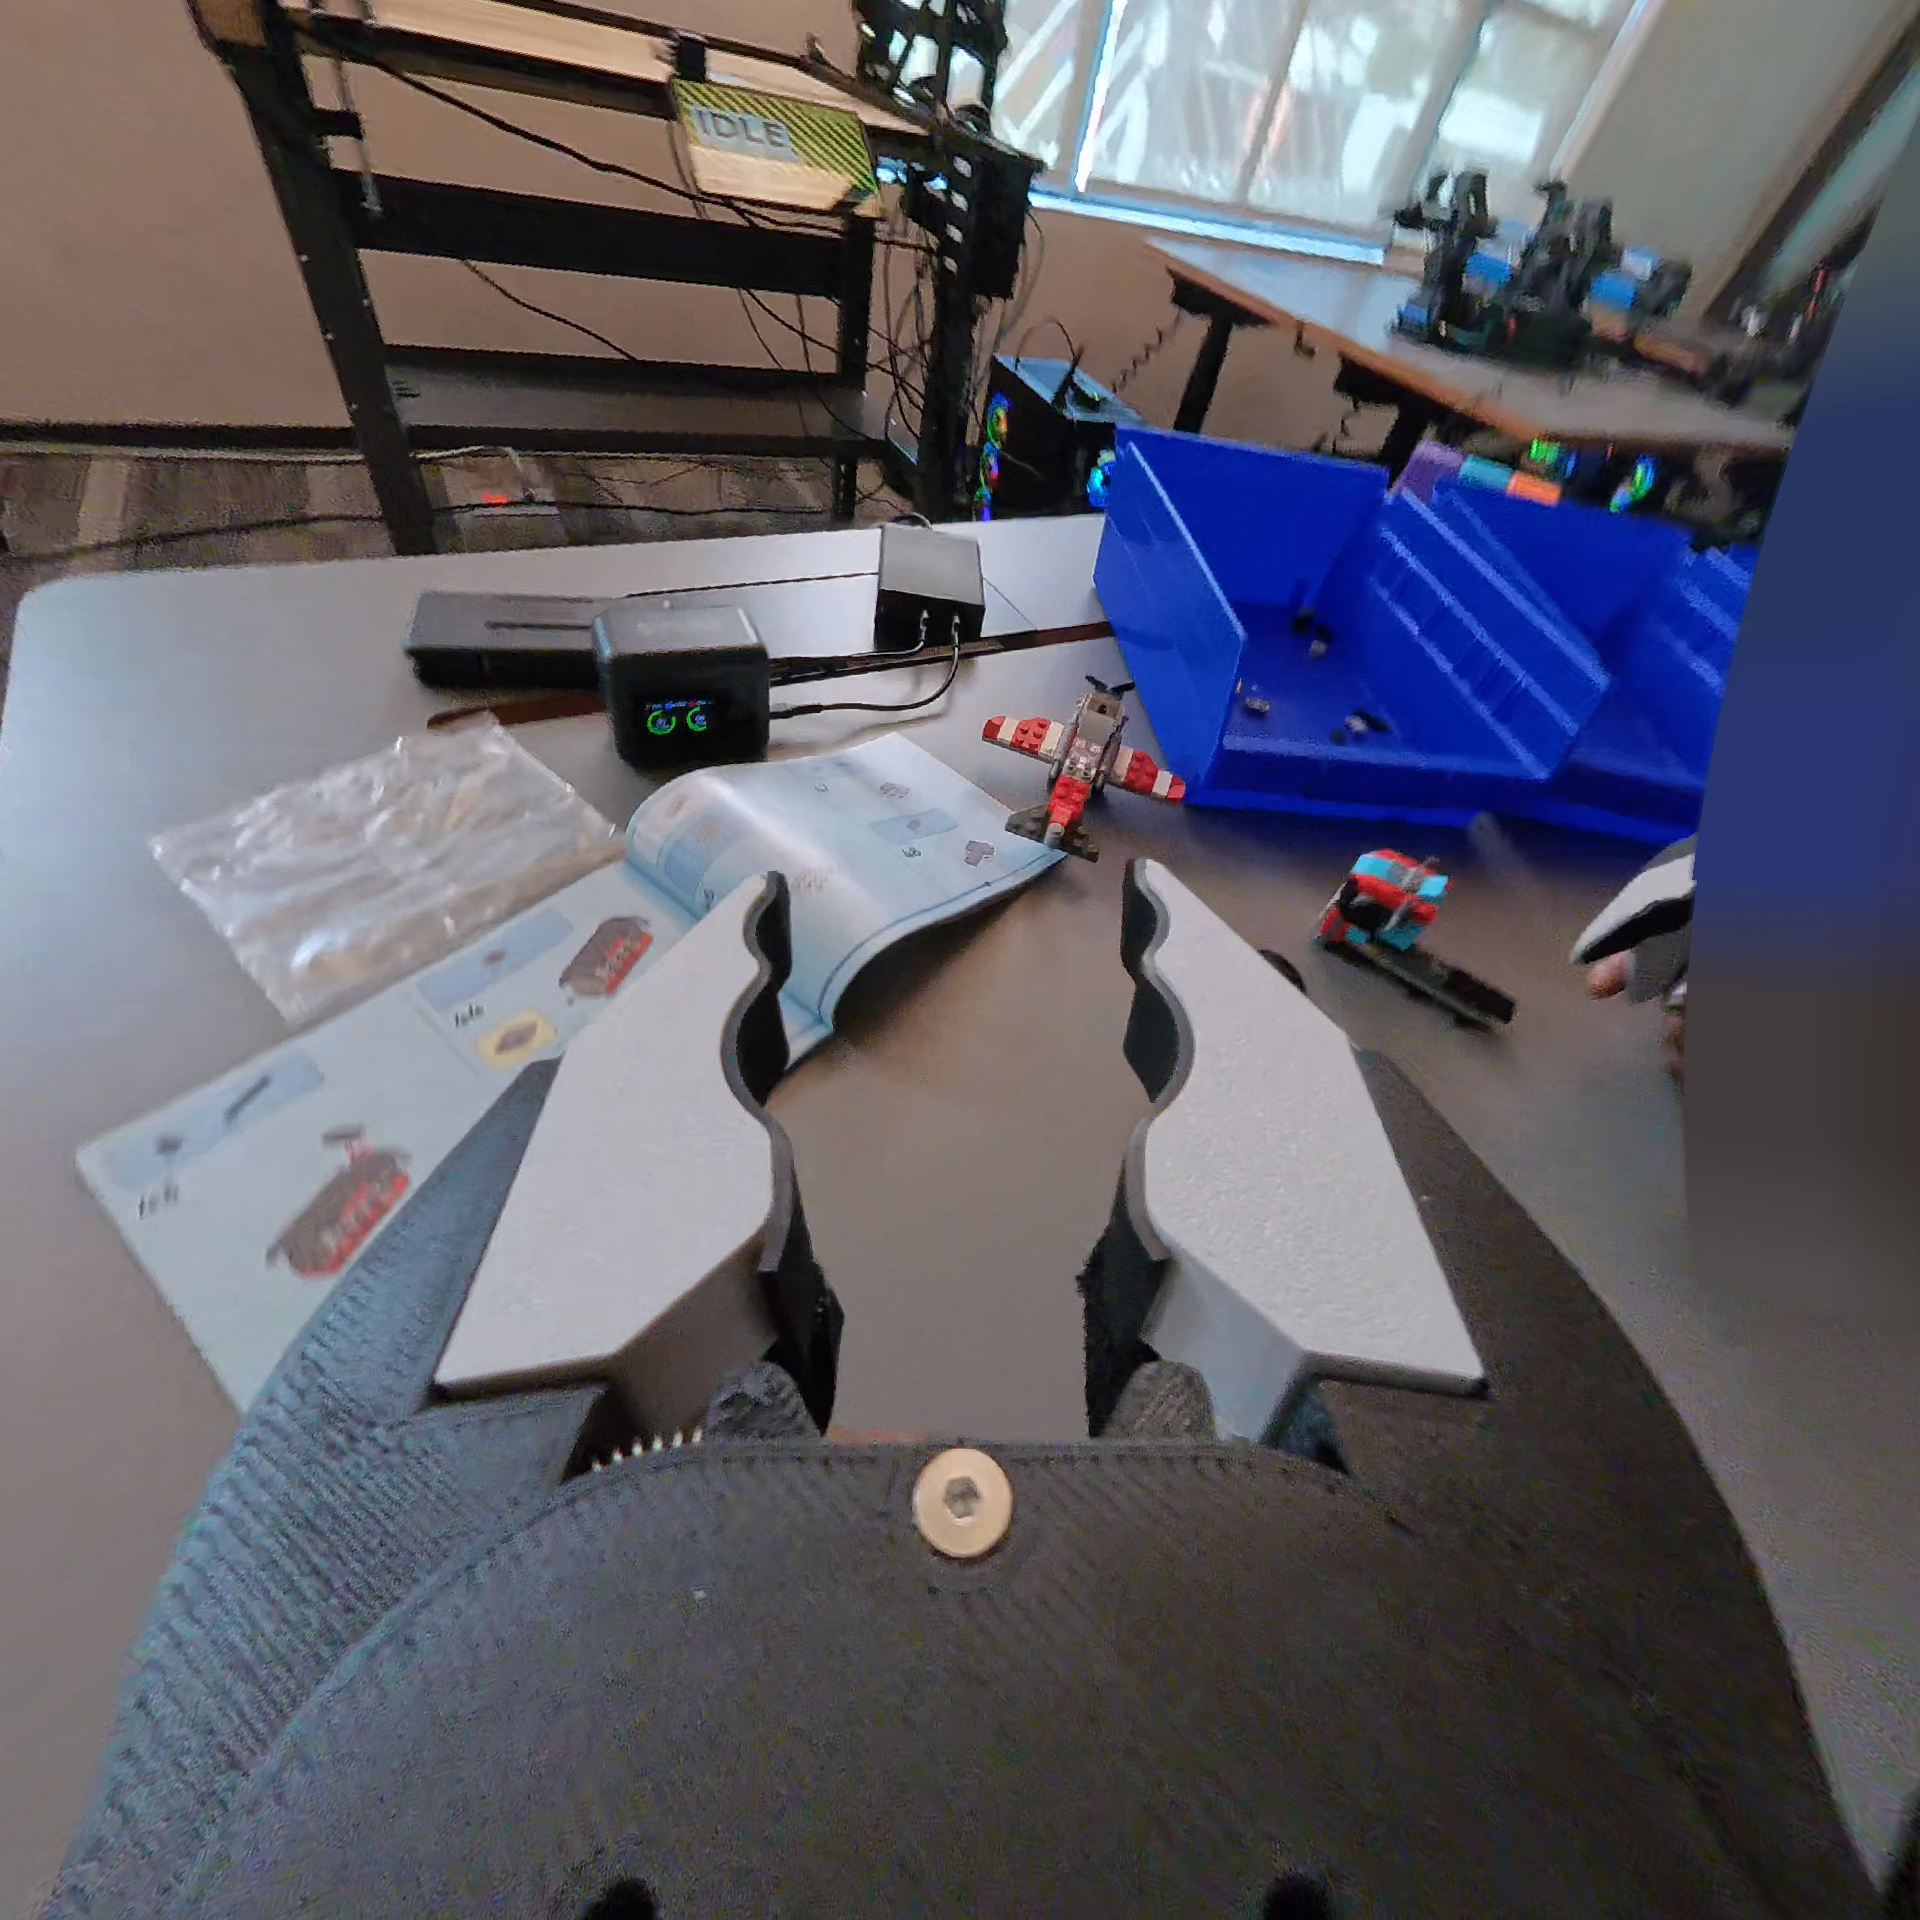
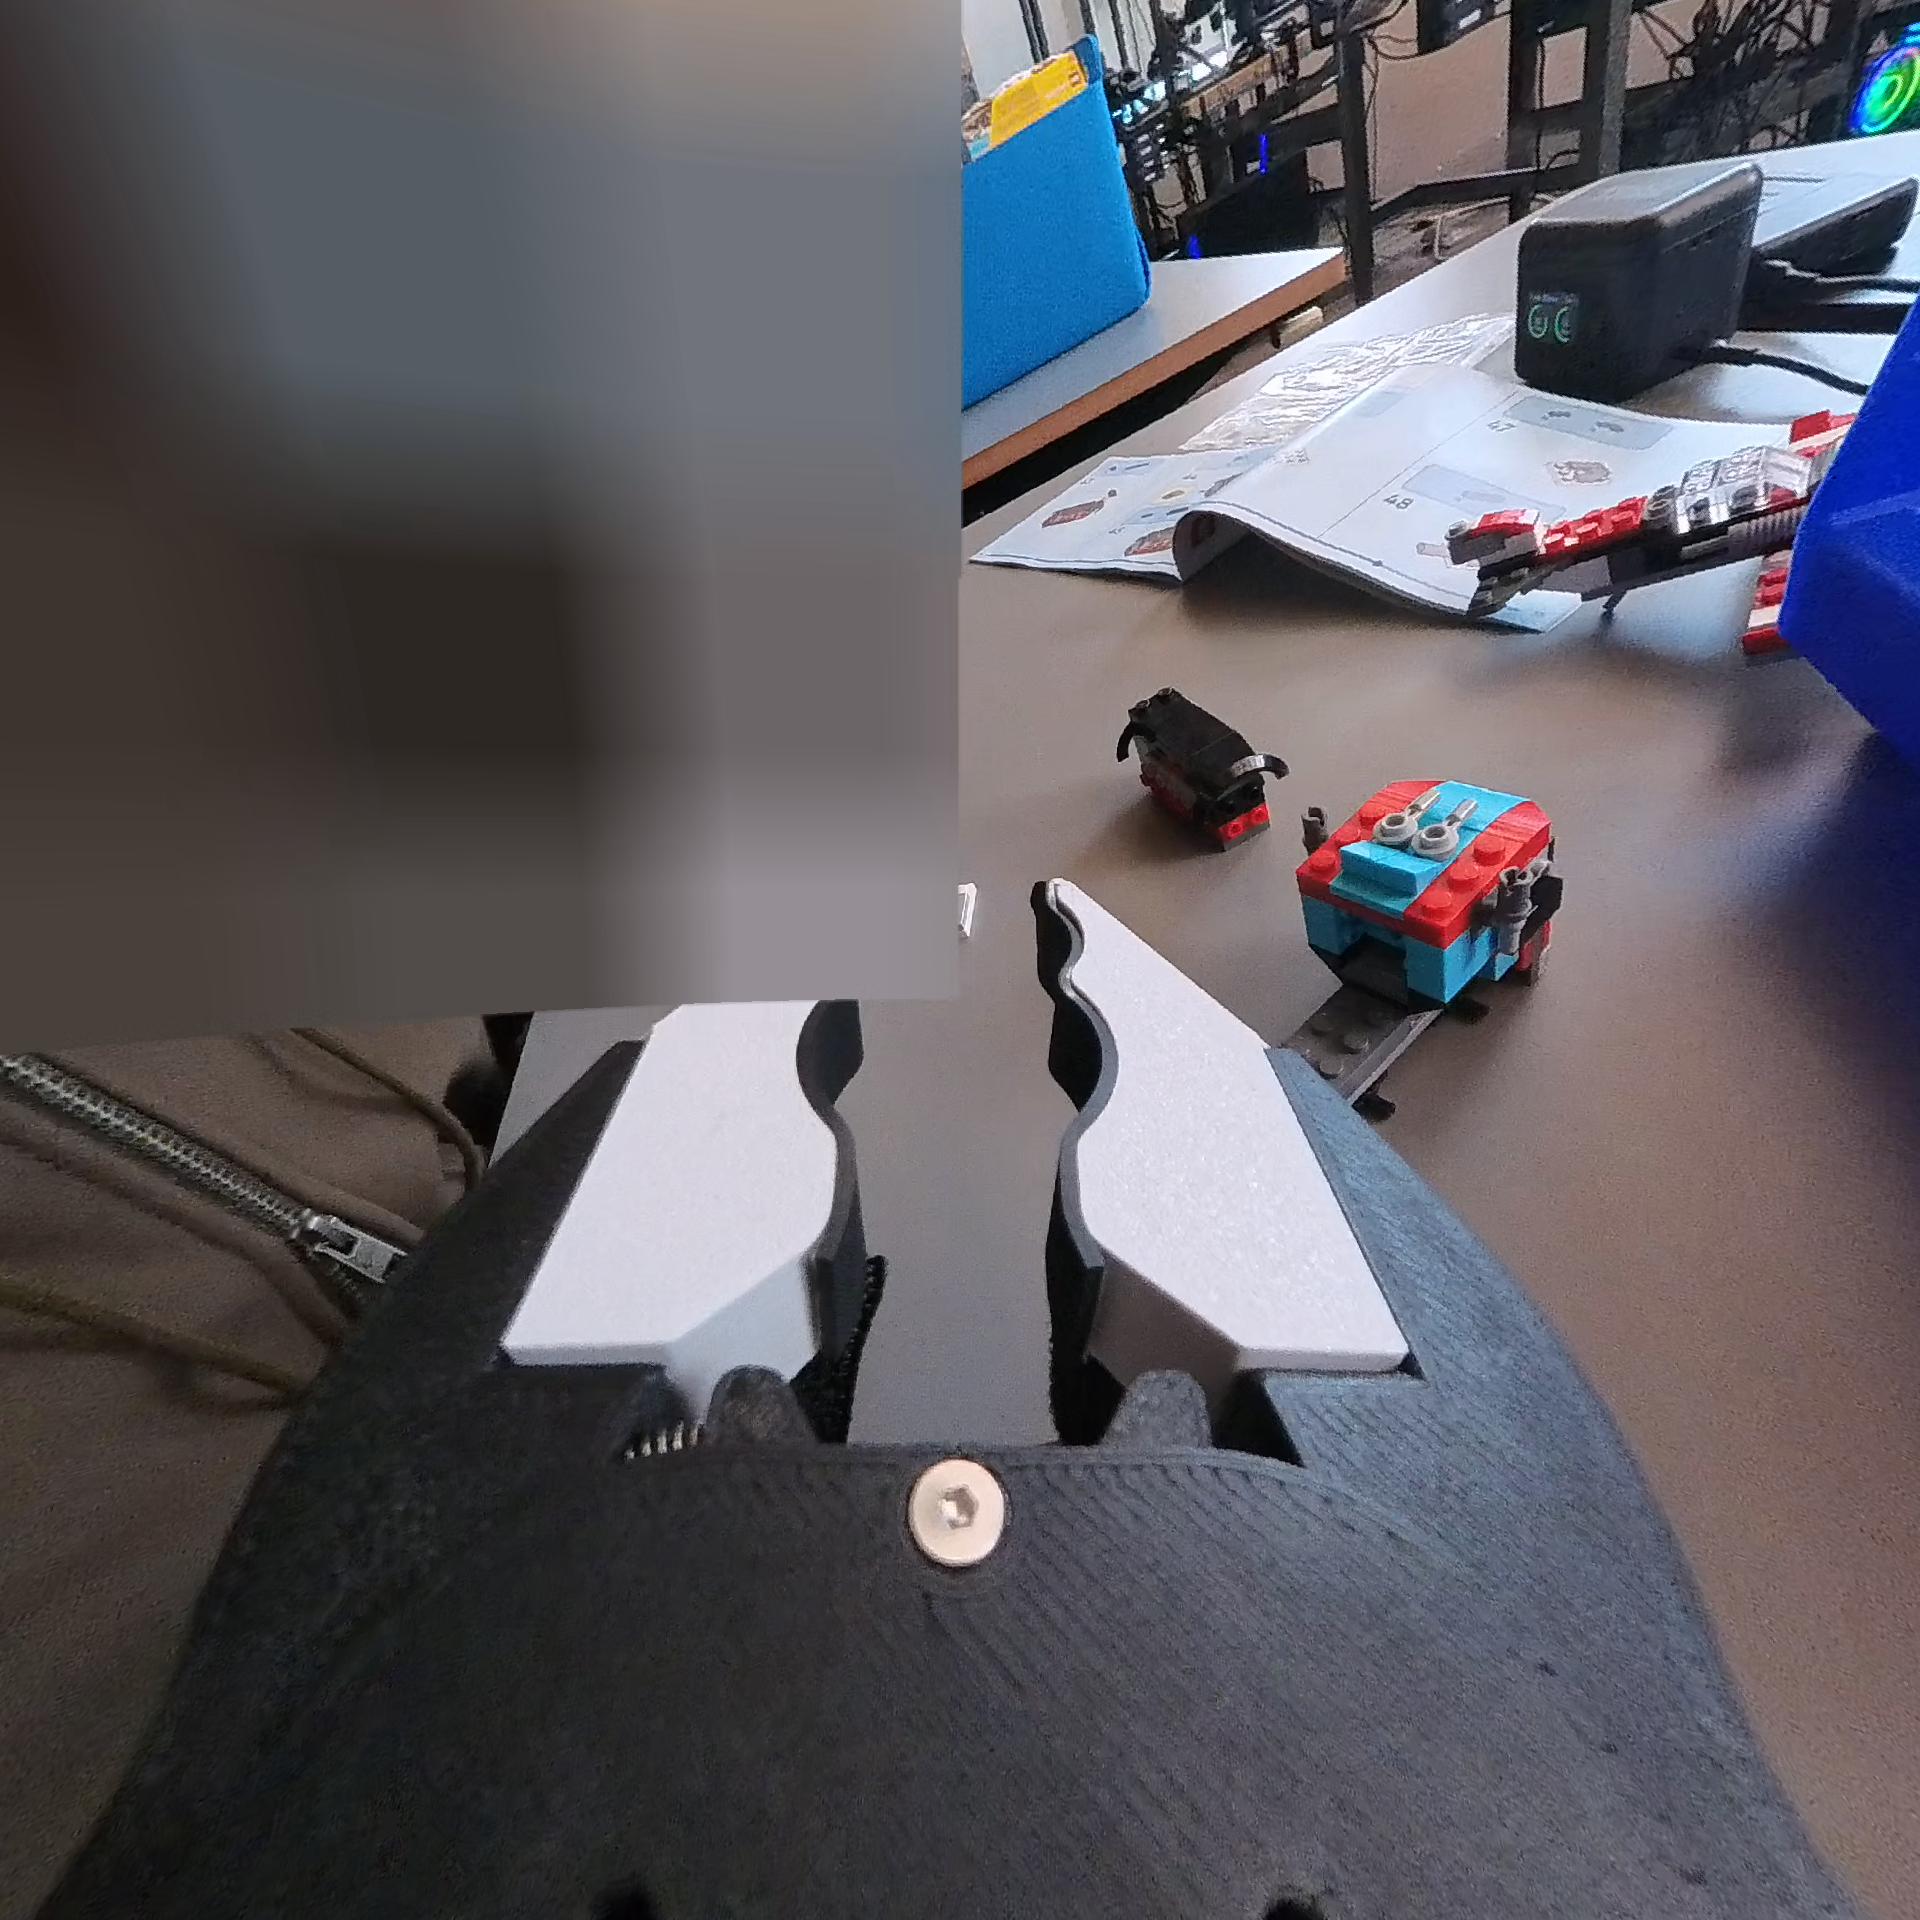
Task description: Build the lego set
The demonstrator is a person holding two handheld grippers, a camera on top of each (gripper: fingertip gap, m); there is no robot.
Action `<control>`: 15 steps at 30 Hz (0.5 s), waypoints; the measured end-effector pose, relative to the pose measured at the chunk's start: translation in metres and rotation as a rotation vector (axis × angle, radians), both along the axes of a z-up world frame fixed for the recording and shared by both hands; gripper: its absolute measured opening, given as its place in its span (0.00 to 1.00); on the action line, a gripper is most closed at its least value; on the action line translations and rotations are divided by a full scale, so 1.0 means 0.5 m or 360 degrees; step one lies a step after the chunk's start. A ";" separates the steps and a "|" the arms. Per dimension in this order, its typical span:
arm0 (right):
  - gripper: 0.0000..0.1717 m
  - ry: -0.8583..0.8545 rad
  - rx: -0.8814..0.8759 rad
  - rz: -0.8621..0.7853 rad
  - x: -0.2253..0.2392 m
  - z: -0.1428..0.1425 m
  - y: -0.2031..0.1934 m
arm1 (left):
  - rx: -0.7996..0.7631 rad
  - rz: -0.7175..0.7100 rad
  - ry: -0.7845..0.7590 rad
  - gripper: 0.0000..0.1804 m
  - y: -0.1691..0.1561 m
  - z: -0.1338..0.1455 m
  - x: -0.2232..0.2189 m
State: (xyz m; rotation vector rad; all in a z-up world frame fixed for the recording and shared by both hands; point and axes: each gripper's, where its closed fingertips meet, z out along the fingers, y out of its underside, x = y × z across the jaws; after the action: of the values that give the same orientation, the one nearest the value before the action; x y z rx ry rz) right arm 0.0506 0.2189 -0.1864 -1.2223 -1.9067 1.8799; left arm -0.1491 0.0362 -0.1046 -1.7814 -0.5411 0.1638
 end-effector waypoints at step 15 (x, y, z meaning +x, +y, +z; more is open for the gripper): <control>0.18 -0.0070 -0.0055 0.0070 -0.002 -0.005 -0.004 | -0.0763 -0.0724 0.0360 0.39 0.304 -0.230 -0.045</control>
State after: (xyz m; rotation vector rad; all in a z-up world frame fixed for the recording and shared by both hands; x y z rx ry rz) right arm 0.0497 0.2167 -0.1890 -1.2522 -1.9468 1.9312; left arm -0.1715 0.1884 -0.2195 -2.2661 0.0859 0.1839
